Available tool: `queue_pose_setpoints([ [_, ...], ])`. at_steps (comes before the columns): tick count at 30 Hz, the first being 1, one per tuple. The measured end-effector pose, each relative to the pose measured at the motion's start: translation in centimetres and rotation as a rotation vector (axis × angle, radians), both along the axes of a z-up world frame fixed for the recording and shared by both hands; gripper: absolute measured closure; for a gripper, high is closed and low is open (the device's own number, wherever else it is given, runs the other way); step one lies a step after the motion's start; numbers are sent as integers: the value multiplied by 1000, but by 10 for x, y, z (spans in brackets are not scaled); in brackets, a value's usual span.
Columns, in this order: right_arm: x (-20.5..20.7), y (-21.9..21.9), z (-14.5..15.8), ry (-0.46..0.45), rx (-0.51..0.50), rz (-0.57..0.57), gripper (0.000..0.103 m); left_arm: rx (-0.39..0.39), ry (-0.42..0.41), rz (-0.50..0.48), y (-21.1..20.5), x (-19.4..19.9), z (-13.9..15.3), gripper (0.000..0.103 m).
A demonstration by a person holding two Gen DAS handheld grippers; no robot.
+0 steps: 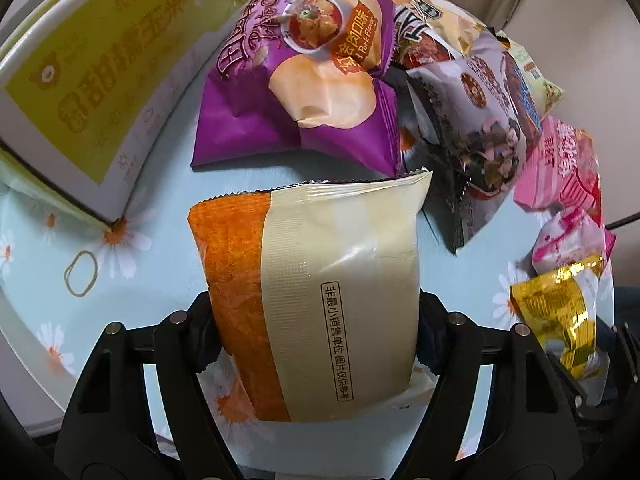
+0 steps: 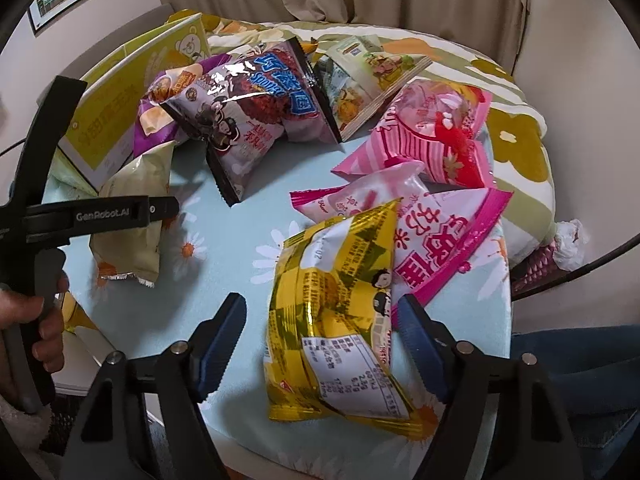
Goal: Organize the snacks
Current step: 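Grasp the orange-cream bag with the left tool while the right tool grasps the gold bag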
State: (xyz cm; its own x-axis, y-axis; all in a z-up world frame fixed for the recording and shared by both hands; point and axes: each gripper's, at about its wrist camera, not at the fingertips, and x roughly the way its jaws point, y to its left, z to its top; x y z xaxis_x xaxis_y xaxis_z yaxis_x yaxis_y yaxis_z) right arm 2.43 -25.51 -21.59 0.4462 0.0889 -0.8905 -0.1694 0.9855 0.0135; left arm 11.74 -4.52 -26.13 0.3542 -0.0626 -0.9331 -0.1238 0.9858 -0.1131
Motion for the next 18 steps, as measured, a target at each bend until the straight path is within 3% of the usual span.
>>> queue_pose_setpoints([
  [6,5,3,-6,11,5,-2,40,17,12,-20,0,-13,1,31],
  [8,7,3,-9,23,16,-2,47,22,15,-29,0,-16,1,32],
  [18,5,10,-3,19,64,6,53,17,4,-76,-10,-27,18,35],
])
